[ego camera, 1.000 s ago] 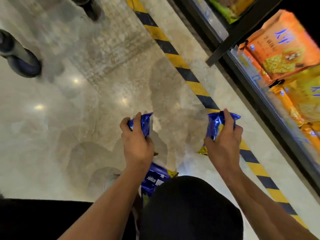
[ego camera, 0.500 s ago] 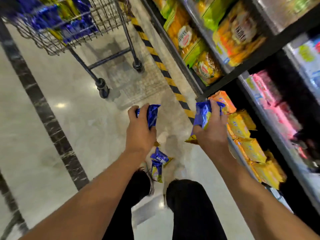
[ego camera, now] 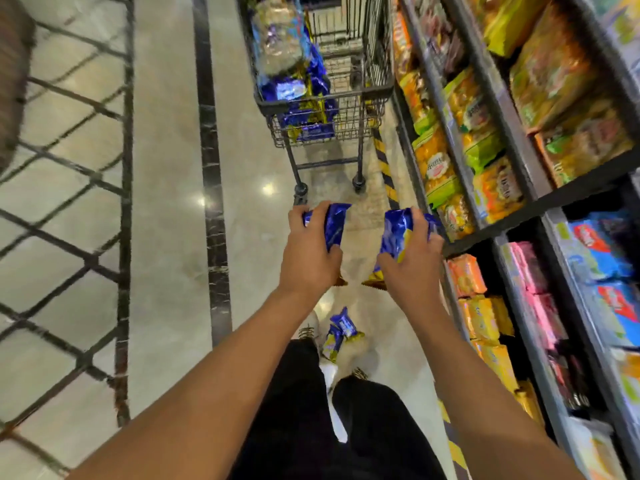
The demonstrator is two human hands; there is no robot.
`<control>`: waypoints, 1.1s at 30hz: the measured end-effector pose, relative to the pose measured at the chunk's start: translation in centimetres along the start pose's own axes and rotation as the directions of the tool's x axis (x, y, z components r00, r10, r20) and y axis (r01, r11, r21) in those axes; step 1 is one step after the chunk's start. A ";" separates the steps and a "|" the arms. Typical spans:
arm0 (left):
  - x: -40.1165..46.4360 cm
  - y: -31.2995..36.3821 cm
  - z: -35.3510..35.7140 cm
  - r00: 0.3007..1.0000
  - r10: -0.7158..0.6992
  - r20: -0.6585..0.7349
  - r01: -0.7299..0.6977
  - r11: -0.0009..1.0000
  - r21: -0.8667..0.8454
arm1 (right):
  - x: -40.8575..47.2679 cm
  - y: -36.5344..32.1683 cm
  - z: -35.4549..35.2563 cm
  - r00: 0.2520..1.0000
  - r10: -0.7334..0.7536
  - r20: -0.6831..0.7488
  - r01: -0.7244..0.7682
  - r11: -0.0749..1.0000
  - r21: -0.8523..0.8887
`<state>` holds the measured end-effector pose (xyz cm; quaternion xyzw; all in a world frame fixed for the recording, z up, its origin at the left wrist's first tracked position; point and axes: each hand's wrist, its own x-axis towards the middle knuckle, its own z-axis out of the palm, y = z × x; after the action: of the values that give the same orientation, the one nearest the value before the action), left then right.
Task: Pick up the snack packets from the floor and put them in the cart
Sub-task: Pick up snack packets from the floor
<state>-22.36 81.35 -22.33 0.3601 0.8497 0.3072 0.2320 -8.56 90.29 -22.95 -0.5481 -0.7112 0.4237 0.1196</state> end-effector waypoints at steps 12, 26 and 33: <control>-5.6 -2.5 -11.3 0.974 -0.141 -0.175 0.146 0.989 0.013 | -4.6 -9.9 2.5 0.980 -0.171 0.103 0.168 0.985 0.042; -0.2 -13.3 -23.9 0.975 0.028 -0.220 -0.025 1.000 0.015 | -6.1 -23.1 16.1 0.978 -0.196 0.074 0.200 0.978 -0.060; 3.3 -16.5 -30.0 0.988 -0.049 -0.147 0.051 0.999 0.006 | -5.0 -28.0 20.3 0.978 -0.206 0.036 0.209 0.970 -0.126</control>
<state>-50.68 64.10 -13.15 0.3164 0.8747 0.3228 0.1749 -38.55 75.23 -13.36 -0.4726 -0.7917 0.3682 0.1196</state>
